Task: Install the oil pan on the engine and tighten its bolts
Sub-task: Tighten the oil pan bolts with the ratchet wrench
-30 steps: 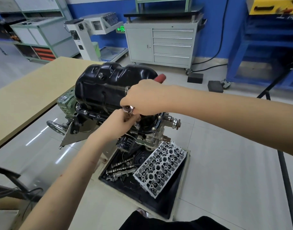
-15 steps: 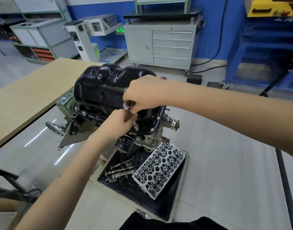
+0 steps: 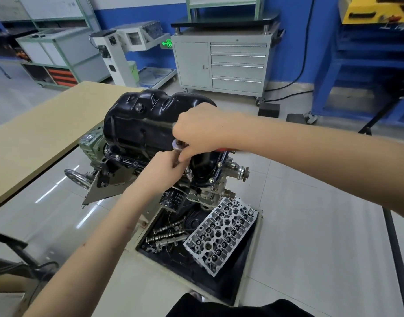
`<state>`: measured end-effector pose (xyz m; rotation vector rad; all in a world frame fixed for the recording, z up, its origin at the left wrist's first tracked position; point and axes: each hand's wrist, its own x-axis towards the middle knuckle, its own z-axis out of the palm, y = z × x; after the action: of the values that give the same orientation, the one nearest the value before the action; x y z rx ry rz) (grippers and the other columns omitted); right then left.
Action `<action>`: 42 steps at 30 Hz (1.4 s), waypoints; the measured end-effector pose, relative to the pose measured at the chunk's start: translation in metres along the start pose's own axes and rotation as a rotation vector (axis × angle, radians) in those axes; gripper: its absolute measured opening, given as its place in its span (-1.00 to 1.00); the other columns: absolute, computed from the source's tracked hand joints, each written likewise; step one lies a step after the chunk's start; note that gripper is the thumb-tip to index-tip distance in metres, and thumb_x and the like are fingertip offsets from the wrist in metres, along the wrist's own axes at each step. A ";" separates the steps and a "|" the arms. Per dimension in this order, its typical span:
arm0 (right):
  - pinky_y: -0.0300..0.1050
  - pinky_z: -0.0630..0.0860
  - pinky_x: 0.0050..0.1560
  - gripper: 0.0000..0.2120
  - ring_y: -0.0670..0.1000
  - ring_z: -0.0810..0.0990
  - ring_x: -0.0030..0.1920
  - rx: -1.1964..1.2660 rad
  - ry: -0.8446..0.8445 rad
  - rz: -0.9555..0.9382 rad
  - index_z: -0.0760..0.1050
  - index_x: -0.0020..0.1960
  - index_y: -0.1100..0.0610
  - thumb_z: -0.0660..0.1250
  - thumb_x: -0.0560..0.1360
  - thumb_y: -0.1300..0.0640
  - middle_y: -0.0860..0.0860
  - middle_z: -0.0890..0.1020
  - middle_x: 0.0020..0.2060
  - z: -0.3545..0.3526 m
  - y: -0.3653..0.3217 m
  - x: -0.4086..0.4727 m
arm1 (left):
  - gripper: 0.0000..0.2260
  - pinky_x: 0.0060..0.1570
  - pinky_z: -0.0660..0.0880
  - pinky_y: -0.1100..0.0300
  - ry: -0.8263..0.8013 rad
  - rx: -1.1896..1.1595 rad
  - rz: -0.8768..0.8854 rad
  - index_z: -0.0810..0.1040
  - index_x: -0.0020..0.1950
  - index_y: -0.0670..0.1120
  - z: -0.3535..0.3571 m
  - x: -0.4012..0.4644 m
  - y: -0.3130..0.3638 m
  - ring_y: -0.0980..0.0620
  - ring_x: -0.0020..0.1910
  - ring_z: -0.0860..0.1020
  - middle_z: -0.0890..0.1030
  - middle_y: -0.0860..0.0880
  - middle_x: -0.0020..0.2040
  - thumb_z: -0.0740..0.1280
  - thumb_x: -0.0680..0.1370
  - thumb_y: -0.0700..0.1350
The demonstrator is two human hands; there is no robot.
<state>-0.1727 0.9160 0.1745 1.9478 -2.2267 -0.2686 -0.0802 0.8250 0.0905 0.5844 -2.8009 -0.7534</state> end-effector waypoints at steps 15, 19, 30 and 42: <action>-0.21 0.11 -0.48 -0.63 0.01 0.29 -0.45 -0.071 0.000 -0.016 0.37 -0.29 0.18 0.20 0.51 -0.10 -0.03 0.31 -0.43 0.008 0.003 0.004 | -0.61 -0.54 0.14 0.28 0.064 -0.049 -0.031 0.19 -0.43 -0.13 0.005 0.003 0.004 0.07 -0.53 0.19 0.24 -0.01 -0.53 0.17 0.58 -0.14; -0.21 0.12 -0.48 -0.73 0.05 0.33 -0.42 -0.079 0.011 -0.026 0.37 -0.26 0.15 0.21 0.51 -0.02 0.00 0.32 -0.42 0.008 0.001 0.003 | -0.67 -0.54 0.13 0.28 0.034 -0.055 -0.014 0.34 -0.39 -0.23 0.005 0.005 0.004 0.03 -0.53 0.21 0.27 -0.06 -0.54 0.17 0.58 -0.18; -0.19 0.12 -0.48 -0.58 -0.03 0.24 -0.48 -0.060 -0.007 -0.015 0.26 -0.40 0.14 0.21 0.51 -0.08 -0.03 0.27 -0.47 0.009 0.009 -0.006 | -0.61 -0.50 0.13 0.18 0.192 0.073 0.103 0.15 -0.42 0.00 0.013 0.002 0.006 0.02 -0.53 0.27 0.26 0.05 -0.55 0.22 0.57 -0.14; -0.12 0.30 -0.28 -0.79 0.11 0.46 -0.23 -0.075 0.044 -0.081 0.46 -0.03 0.13 0.17 0.54 -0.01 0.05 0.51 -0.21 0.010 0.002 0.000 | -0.66 -0.42 0.26 0.21 0.067 0.008 0.146 0.44 -0.26 -0.32 -0.001 0.000 -0.010 -0.07 -0.46 0.34 0.43 -0.17 -0.47 0.22 0.58 -0.08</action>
<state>-0.1775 0.9166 0.1654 1.9878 -2.0827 -0.3124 -0.0768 0.8160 0.0865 0.3929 -2.7504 -0.6805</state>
